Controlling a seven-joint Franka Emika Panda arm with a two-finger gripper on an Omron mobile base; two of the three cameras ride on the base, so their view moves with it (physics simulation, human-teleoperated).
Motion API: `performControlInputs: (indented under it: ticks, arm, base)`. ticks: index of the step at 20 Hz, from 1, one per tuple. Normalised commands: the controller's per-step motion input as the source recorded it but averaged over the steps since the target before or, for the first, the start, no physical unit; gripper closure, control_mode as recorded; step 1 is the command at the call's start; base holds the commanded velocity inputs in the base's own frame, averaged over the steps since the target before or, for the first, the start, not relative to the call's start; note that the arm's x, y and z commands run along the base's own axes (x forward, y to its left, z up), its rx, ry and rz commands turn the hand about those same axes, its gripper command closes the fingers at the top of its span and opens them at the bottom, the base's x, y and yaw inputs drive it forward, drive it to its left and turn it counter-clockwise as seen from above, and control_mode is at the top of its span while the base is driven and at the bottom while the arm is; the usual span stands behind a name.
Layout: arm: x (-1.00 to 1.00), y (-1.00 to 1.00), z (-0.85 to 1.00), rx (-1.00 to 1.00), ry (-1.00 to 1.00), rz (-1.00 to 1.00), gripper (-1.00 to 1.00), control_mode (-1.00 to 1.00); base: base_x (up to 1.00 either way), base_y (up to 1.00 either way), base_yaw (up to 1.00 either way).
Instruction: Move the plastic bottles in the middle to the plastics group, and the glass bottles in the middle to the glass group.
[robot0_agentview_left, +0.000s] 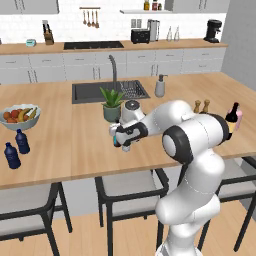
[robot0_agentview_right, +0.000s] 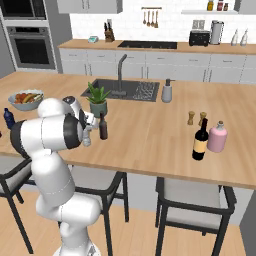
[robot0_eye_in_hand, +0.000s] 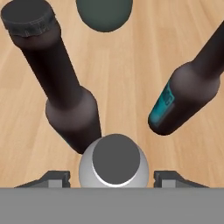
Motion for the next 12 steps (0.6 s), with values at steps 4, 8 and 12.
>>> performControlInputs:
  ticks: [4,8,12]
  arm:
    - [-0.08,0.00,0.00,0.00,0.00,0.00,1.00,-1.00]
    - [-0.62,0.00,0.01,0.00,0.00,0.01,1.00,-1.00]
    - [-1.00,0.00,0.06,0.00,-0.07,0.11,1.00,-1.00]
  base:
    - [0.00,0.00,0.00]
    - [0.00,0.00,0.00]
    - [0.00,0.00,0.00]
